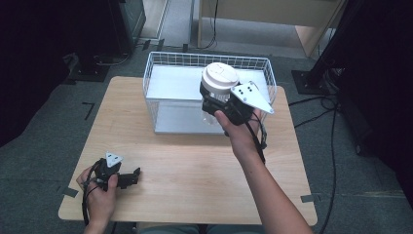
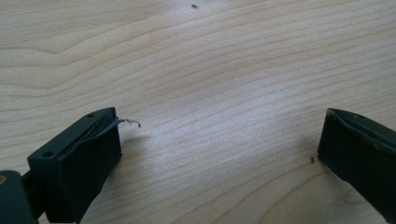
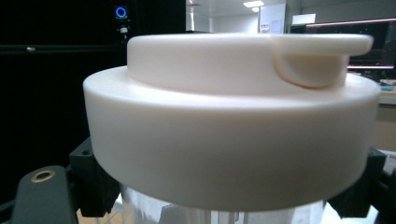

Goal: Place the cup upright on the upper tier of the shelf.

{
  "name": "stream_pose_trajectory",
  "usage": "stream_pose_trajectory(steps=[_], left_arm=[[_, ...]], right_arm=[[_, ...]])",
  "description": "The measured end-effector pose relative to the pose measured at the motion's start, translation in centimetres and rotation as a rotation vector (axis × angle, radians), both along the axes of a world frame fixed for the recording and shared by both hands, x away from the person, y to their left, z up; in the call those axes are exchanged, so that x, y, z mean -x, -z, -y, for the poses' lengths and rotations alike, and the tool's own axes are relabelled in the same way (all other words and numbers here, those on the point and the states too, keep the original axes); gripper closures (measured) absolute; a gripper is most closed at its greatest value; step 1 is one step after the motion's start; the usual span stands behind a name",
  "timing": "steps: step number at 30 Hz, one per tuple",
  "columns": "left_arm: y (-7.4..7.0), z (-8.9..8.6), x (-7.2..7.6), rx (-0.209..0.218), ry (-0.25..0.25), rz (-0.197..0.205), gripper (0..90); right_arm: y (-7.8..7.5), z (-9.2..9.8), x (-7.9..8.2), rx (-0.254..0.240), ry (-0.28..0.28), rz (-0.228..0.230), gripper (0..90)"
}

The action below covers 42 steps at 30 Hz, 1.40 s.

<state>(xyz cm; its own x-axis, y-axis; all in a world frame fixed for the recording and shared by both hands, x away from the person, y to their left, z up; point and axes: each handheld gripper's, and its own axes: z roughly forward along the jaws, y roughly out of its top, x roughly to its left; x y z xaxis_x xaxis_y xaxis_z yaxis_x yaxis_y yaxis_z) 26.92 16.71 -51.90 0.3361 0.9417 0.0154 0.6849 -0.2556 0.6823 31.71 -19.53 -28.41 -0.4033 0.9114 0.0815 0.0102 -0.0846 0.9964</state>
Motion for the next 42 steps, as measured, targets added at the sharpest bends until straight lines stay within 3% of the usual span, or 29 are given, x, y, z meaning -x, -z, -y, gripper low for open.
stream_pose_trajectory(steps=[16, 22, 30, 37, 39, 42], left_arm=[[0.0, 0.0, 0.0, 0.000, 0.000, -0.003, 0.0], [0.0, 0.0, 0.0, 0.002, 0.000, -0.002, 0.0], [0.0, 0.0, 0.0, 0.002, -0.001, 0.000, 0.0], [0.0, 0.0, 0.0, 0.002, -0.001, -0.001, 0.0], [0.0, 0.0, 0.0, 0.002, -0.001, -0.001, 0.0], [0.0, 0.0, 0.0, 0.002, -0.001, -0.001, 0.0]], right_arm=[[-1.2, -0.6, -5.2, -0.008, 0.066, -0.008, 15.1], [-0.9, -0.3, -8.1, -0.022, 0.131, -0.019, 15.1], [-0.2, 0.0, -10.6, -0.011, 0.208, -0.028, 15.1], [0.1, -0.6, -11.9, 0.011, 0.231, -0.010, 15.0], [0.2, -0.9, -11.9, 0.031, 0.229, -0.005, 15.0], [0.2, -1.0, -11.7, 0.021, 0.214, -0.017, 14.3]])
